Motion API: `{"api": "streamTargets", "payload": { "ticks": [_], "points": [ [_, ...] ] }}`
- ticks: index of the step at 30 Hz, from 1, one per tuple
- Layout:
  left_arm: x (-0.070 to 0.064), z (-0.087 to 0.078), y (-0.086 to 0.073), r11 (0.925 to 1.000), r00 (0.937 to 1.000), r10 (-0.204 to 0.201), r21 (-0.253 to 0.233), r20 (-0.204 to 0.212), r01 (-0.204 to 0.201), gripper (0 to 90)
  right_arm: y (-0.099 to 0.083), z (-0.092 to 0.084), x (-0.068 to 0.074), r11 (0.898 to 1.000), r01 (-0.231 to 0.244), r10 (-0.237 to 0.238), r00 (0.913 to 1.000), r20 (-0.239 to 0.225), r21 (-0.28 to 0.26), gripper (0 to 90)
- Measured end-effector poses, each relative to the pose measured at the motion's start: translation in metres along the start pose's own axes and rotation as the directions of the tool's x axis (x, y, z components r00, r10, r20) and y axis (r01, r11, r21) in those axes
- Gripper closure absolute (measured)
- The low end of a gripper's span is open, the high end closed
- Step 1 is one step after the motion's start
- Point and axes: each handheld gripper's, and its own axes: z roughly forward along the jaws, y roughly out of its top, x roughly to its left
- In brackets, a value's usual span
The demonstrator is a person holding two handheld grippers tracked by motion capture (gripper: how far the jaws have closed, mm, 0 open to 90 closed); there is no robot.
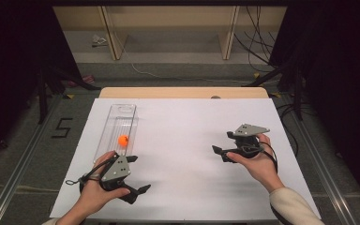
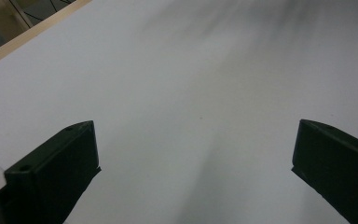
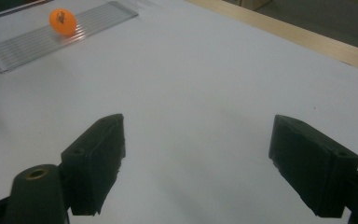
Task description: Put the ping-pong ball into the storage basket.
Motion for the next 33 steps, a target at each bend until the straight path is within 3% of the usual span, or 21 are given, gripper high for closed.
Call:
{"api": "streamTargets", "payload": {
  "ticks": [33],
  "points": [
    [0.001, 0.0, 0.0, 1.0, 1.0, -0.003, 0.001, -0.004, 0.003, 0.0, -0.028, -0.036, -0.01, 0.999, -0.038, 0.038, 0.9985, 0.04, -0.007, 19.4]
  ]
}}
